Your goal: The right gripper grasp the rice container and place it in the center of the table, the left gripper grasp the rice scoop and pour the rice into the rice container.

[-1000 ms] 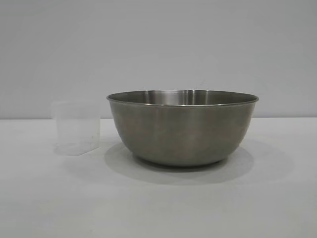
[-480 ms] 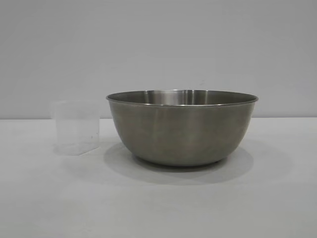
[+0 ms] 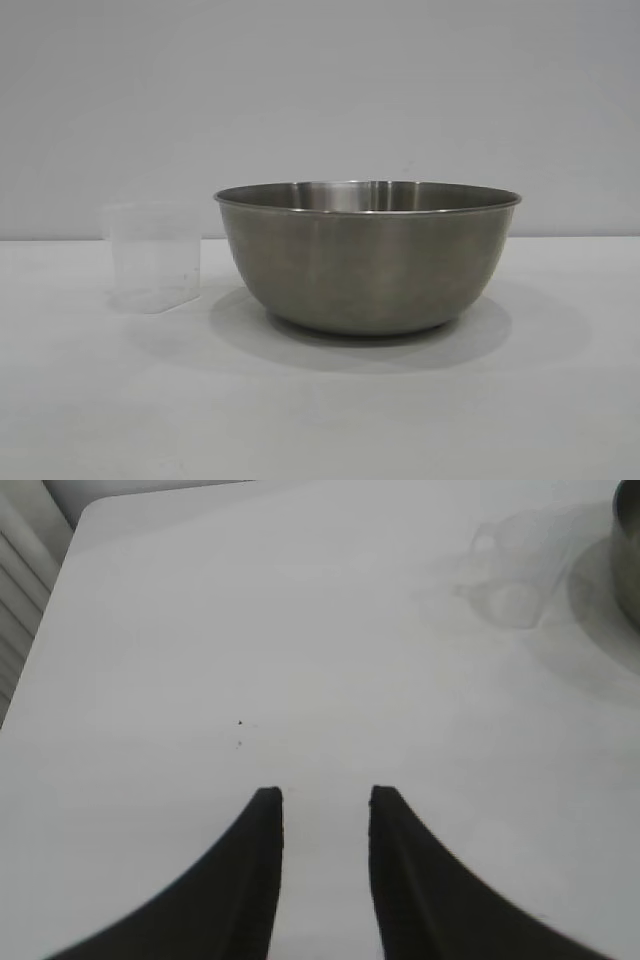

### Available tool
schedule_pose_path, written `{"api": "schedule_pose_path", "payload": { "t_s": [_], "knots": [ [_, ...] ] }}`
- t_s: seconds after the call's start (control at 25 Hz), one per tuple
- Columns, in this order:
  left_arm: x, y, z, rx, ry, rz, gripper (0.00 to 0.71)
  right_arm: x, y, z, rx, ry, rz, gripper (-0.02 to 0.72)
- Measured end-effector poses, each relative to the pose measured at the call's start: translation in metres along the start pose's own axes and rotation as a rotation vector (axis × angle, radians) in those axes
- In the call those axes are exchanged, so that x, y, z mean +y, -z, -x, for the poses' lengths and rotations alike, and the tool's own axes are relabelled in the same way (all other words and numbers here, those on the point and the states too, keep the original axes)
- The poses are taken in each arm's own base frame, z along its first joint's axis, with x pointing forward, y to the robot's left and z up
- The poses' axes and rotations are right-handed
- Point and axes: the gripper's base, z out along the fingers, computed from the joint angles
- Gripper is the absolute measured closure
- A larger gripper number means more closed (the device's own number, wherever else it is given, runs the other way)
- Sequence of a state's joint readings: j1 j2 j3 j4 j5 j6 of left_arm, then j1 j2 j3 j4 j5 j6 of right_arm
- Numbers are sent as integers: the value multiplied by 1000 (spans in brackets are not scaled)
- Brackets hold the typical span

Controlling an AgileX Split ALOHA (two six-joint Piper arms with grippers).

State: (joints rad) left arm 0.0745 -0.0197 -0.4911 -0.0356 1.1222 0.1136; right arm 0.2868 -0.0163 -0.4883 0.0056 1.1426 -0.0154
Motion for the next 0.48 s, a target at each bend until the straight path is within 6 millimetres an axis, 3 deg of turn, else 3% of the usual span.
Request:
{"api": "schedule_pose_path", "payload": {
  "t_s": [0.28, 0.48],
  "knots": [
    [0, 0, 0, 0, 0, 0, 542, 0, 0, 0, 0, -7, -8, 320],
    [0, 0, 0, 0, 0, 0, 542, 2, 0, 0, 1, -88, -141, 320]
  ]
}}
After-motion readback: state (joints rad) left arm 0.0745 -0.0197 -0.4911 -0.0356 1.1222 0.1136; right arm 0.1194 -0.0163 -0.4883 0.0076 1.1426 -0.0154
